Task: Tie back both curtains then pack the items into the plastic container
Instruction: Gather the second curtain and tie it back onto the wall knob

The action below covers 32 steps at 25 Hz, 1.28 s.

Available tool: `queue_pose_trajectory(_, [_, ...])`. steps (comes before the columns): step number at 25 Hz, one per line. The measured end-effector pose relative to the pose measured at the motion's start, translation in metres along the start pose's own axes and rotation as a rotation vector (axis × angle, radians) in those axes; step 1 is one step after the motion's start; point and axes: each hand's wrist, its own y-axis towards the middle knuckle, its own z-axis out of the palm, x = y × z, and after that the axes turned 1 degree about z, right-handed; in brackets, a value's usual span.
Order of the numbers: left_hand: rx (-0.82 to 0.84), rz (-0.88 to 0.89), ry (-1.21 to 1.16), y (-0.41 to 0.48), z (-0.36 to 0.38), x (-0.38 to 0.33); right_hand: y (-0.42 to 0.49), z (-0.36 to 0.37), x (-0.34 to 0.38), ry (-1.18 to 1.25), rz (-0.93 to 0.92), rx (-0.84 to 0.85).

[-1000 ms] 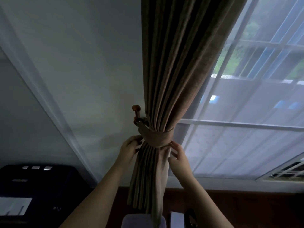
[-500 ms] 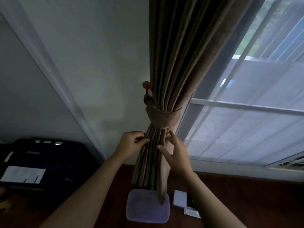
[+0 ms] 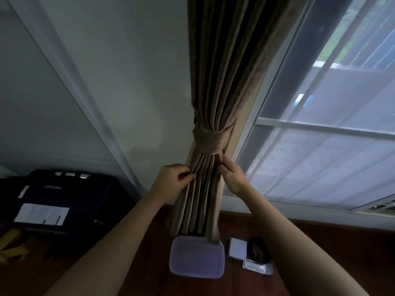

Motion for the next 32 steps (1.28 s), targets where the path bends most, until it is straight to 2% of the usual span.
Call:
queue_pose_trajectory(3, [0.083, 0.023, 0.038, 0.015, 0.011, -0.016, -0.014, -0.014, -0.027, -0.241, -0.047, -0.468])
queue_pose_trajectory(5, [0.114, 0.036, 0.062, 0.021, 0.023, -0.027, -0.019, -0.017, -0.036, -0.274, -0.036, -0.631])
queue_pose_trajectory(8, [0.088, 0.02, 0.101, 0.023, 0.027, -0.029, -0.015, -0.019, -0.036, -0.428, -0.092, -0.556])
queue_pose_trajectory(11, [0.068, 0.037, 0.174, 0.02, 0.015, -0.018, -0.018, -0.029, -0.032, -0.518, -0.146, -0.577])
queue_pose_trajectory(14, [0.063, 0.081, 0.332, 0.004, 0.011, -0.013, -0.035, -0.017, -0.043, -0.661, -0.319, -0.562])
queue_pose_trajectory(17, [0.074, 0.087, 0.388, -0.008, 0.025, -0.016, -0.037, -0.005, -0.045, -0.744, -0.246, -0.573])
queue_pose_trajectory(18, [0.082, 0.073, 0.382, -0.005, 0.028, -0.017, -0.031, -0.007, -0.041, -0.733, -0.175, -0.559])
queue_pose_trajectory(20, [0.087, 0.006, 0.323, 0.004, 0.029, -0.022, -0.024, -0.013, -0.032, -0.652, -0.055, -0.421])
queue_pose_trajectory(22, [0.11, -0.067, 0.231, 0.01, 0.03, -0.022, -0.023, -0.007, -0.037, -0.554, -0.004, -0.305])
queue_pose_trajectory(25, [0.2, -0.238, 0.16, 0.012, 0.035, -0.009, -0.027, 0.012, -0.051, -0.441, 0.08, -0.22])
queue_pose_trajectory(29, [0.267, -0.223, 0.216, -0.003, 0.039, -0.002, -0.018, 0.016, -0.054, -0.107, 0.151, -0.22])
queue_pose_trajectory(32, [0.257, -0.225, 0.148, -0.02, 0.031, 0.0, -0.002, 0.022, -0.039, -0.099, 0.112, 0.017])
